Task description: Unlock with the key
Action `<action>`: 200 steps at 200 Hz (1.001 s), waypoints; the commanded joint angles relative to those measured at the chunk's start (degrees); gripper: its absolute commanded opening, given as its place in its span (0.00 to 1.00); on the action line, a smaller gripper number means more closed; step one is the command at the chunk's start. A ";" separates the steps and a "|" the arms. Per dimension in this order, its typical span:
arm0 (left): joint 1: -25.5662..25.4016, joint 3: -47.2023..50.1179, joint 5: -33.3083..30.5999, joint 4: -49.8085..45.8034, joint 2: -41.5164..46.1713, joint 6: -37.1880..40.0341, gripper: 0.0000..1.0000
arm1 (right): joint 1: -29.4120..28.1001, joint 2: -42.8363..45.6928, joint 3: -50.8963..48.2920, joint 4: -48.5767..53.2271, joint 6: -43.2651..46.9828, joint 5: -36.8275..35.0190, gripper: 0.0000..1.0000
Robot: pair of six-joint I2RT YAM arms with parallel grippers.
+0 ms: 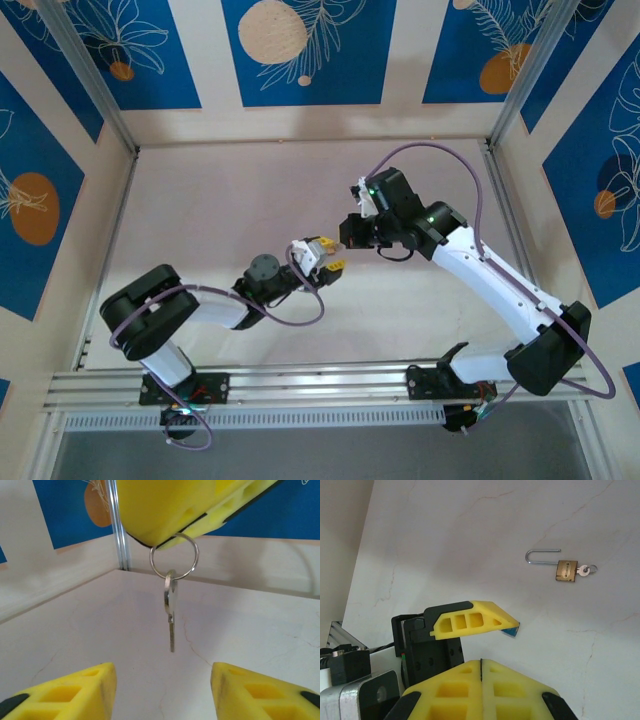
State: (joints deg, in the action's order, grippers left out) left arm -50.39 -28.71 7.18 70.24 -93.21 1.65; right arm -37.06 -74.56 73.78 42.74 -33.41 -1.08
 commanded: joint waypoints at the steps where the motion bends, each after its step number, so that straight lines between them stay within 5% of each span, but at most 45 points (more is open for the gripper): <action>1: -0.35 -1.02 0.29 6.42 -0.82 -1.75 0.47 | 0.31 1.69 -1.65 -0.16 -1.11 1.42 0.00; 92: -0.50 -0.29 3.63 6.24 -1.16 -3.32 0.26 | 1.57 3.57 -3.96 -0.99 -1.49 1.78 0.00; 170: -1.11 -0.76 3.46 6.70 -1.80 -3.39 0.25 | 1.76 3.99 -5.00 -2.27 -2.30 4.07 0.00; 200: -1.11 -0.82 3.98 6.93 -1.91 -3.58 0.15 | 1.89 3.96 -5.55 -2.58 -2.45 4.42 0.00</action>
State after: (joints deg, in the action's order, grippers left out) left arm -50.89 -28.77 10.02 74.28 -94.37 -1.23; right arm -35.48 -71.50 69.41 40.82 -35.07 1.58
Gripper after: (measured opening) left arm 0.190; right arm 0.064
